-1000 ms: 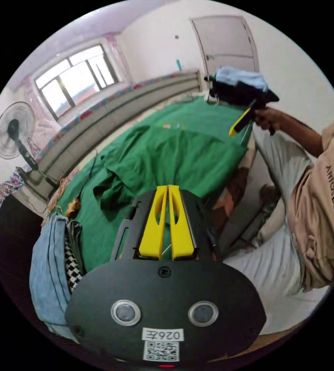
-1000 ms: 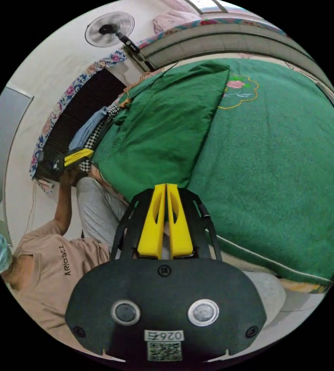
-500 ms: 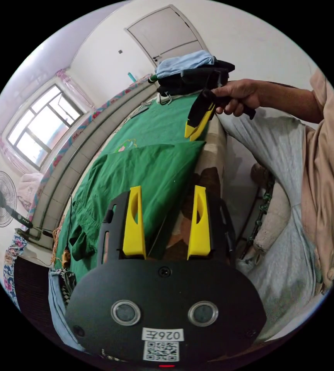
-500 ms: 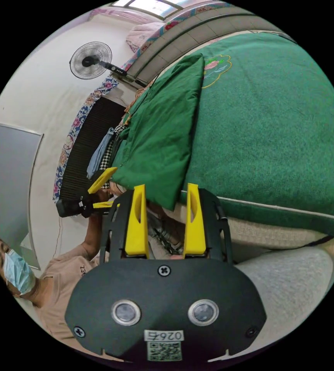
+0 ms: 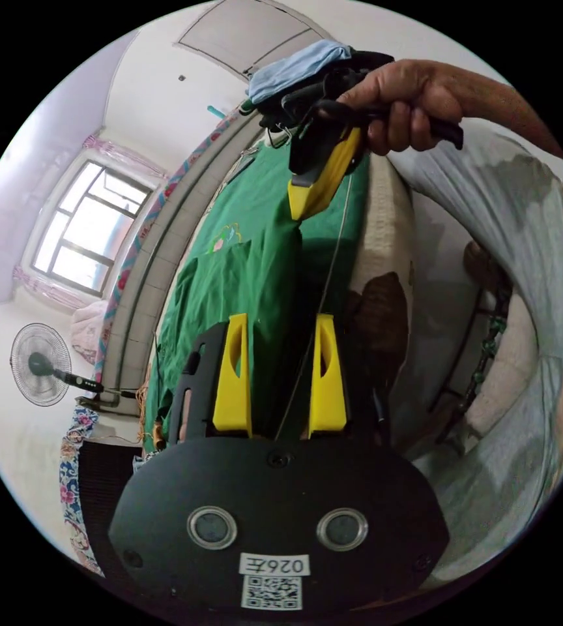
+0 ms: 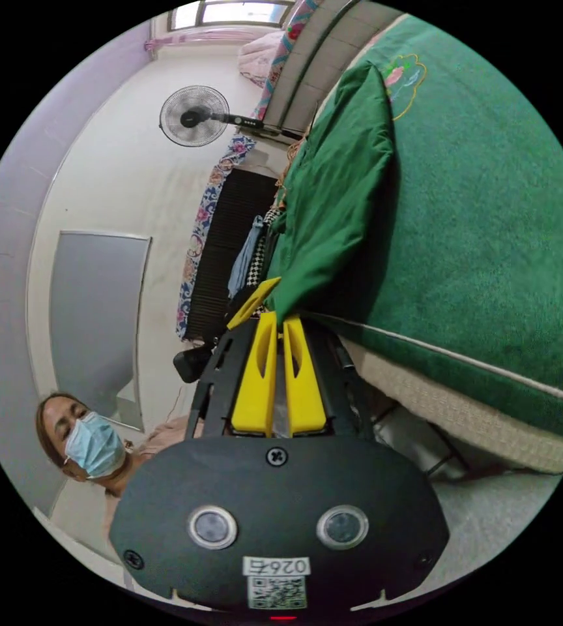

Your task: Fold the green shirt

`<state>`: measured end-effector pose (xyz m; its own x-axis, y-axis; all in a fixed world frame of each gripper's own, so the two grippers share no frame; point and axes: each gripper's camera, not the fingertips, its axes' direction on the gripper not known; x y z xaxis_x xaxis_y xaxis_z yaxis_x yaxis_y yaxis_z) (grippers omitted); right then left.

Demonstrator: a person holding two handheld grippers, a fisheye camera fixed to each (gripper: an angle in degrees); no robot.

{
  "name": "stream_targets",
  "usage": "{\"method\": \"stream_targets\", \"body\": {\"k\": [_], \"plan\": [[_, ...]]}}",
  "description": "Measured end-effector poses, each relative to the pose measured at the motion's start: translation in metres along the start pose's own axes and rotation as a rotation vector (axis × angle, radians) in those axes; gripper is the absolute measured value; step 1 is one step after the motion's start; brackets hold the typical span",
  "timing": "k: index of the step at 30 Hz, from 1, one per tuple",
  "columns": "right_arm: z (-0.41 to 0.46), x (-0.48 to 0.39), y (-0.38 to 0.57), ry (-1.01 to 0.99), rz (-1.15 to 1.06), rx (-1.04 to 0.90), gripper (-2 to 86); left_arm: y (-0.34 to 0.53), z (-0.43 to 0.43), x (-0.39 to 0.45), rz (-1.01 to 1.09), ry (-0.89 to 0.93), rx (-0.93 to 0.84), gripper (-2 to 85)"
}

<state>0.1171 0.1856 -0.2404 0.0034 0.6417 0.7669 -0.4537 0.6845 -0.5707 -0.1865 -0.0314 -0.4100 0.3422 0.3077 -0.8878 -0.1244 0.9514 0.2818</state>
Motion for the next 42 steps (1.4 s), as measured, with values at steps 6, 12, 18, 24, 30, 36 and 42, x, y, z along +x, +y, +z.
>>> {"method": "stream_targets", "body": {"k": [6, 12, 18, 24, 30, 36, 42], "plan": [[0.018, -0.057, -0.007, 0.079, -0.171, -0.032, -0.4, -0.006, 0.026, -0.003, -0.009, -0.123, -0.154, 2.5], [0.046, -0.137, 0.055, 0.56, -0.552, 0.088, 7.5, 0.018, 0.031, -0.064, -0.314, 0.225, -0.05, -0.3], [0.11, -0.167, 0.113, 1.004, -0.75, 0.072, 14.7, 0.036, 0.039, -0.092, -0.46, 0.366, 0.03, -0.6], [0.172, -0.184, 0.119, 1.113, -0.921, -0.018, 15.6, 0.036, 0.042, -0.096, -0.462, 0.396, 0.063, -0.3], [0.249, -0.194, 0.114, 1.278, -1.097, -0.095, 8.3, 0.032, 0.044, -0.09, -0.464, 0.386, 0.079, 6.5], [0.253, -0.216, 0.099, 1.15, -1.038, -0.068, 0.0, 0.027, 0.061, -0.069, -0.395, 0.003, -0.245, 19.3], [0.247, -0.241, 0.09, 1.084, -1.045, -0.05, -1.2, 0.046, 0.073, -0.066, -0.398, -0.026, -0.392, 6.2]]}}
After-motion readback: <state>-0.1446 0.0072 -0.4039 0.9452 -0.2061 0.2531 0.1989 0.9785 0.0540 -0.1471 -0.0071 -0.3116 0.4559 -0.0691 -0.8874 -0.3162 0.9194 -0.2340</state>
